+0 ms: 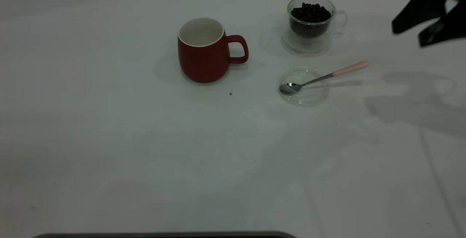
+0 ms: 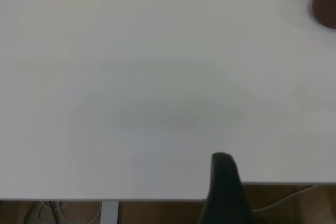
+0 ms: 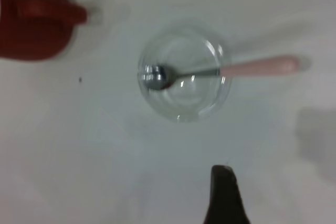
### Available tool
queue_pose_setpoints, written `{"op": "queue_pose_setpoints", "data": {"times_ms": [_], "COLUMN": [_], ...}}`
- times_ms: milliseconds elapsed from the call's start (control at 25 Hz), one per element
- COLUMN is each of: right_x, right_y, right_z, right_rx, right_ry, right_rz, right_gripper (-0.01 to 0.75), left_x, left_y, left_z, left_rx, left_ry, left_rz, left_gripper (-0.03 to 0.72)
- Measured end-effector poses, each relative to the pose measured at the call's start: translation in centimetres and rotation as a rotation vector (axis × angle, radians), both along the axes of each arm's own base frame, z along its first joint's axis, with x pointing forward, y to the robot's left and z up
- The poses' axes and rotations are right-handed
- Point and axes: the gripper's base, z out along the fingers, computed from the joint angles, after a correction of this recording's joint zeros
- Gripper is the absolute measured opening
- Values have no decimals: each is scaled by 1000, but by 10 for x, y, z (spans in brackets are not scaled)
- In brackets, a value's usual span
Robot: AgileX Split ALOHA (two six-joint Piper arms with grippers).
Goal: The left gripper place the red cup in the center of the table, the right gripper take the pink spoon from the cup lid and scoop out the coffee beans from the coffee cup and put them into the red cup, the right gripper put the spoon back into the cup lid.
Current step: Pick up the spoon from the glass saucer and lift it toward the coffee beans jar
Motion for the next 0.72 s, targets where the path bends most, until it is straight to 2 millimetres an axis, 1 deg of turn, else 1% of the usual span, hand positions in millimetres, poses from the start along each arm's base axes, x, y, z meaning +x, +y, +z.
{"op": "queue_pose_setpoints", "data": {"times_ms": [80, 160, 320, 480, 600, 720], "right_x": [5, 14, 30, 38, 44, 50], "right_y": [-5, -14, -31, -32, -31, -31], "right_z": [-17, -28, -42, -54, -71, -83], "right_rx": [47, 95, 209, 281, 329, 351], "right_ry": [39, 50, 45, 33, 37, 42], "right_rz": [14, 9, -23, 34, 67, 73], "right_gripper": [564, 564, 564, 564, 564, 564], "left_x": [0, 0, 0, 0, 0, 0], "left_y": [0, 0, 0, 0, 0, 0], "left_z": [0, 0, 0, 0, 0, 0], "left_rx": [-2, -2, -2, -2, -2, -2], "left_ry": [0, 0, 0, 0, 0, 0], "left_rz": [2, 2, 2, 2, 2, 2], "left_gripper": [587, 587, 587, 587, 587, 587]}}
